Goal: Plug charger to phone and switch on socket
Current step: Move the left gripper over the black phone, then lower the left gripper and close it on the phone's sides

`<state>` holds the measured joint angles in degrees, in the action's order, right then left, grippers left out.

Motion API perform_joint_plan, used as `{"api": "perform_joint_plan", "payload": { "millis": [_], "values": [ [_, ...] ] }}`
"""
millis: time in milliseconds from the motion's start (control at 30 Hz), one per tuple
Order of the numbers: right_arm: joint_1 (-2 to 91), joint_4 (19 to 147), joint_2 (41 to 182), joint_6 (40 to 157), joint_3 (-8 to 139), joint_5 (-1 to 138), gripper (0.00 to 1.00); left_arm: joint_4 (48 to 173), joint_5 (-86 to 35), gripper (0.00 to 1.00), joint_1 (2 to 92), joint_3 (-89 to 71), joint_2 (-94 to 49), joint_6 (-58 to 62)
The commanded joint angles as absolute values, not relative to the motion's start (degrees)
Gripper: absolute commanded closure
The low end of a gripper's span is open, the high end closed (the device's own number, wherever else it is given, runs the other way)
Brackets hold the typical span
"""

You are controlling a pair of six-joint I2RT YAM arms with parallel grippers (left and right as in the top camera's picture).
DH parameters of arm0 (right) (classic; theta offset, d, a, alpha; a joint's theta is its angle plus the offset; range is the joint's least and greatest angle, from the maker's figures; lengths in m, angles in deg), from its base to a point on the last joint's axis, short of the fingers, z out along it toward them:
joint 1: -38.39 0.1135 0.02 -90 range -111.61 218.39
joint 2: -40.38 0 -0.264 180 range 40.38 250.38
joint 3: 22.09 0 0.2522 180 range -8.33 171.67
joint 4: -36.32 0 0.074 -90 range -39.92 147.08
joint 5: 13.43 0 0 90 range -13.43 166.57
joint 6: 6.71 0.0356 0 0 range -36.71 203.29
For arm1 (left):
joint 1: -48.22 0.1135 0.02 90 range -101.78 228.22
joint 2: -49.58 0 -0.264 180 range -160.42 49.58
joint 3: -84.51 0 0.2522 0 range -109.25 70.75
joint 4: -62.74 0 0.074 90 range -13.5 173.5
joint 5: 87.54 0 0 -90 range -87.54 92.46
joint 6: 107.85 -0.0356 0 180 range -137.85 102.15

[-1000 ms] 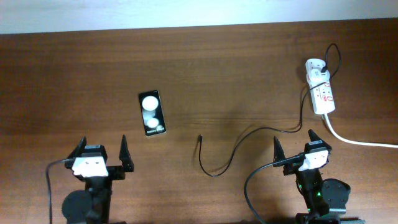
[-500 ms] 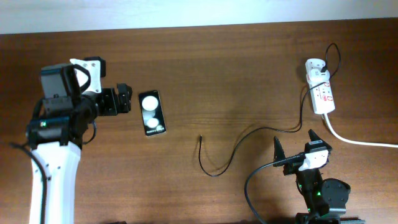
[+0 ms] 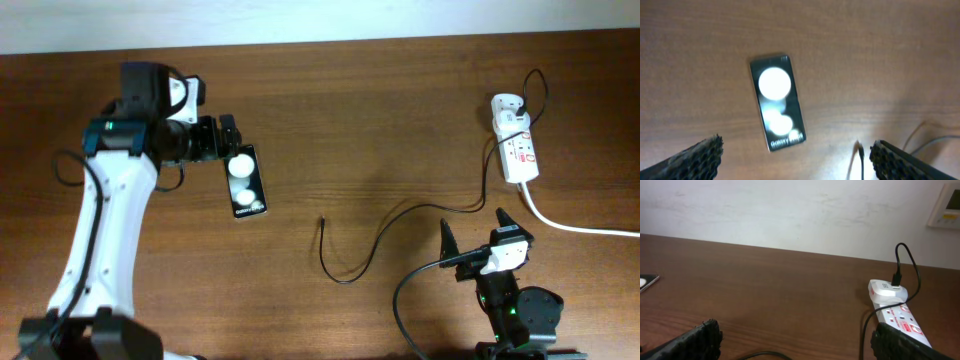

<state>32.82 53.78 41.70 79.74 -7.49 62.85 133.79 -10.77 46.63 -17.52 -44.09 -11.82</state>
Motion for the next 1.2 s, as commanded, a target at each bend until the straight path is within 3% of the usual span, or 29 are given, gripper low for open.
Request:
{"api": "perform_joint_plan", "payload": {
  "millis": [0,533,1167],
  "values": [
    [33.17,54.57,41.44,79.96,-7.47,63.33,0.01,136.15,-7.41,0.01,44.49,-26.31,-51.72,-7.06],
    [33.17,54.57,41.44,79.96,-7.47,63.33,0.01,146.01,0.35,0.01,41.82,-32.38,-69.57,1.05],
    [33.17,54.57,41.44,79.96,-7.47,63.33,0.01,141.07,4.03,0.01,37.34,-33.02,-77.18,6.34]
  ]
}}
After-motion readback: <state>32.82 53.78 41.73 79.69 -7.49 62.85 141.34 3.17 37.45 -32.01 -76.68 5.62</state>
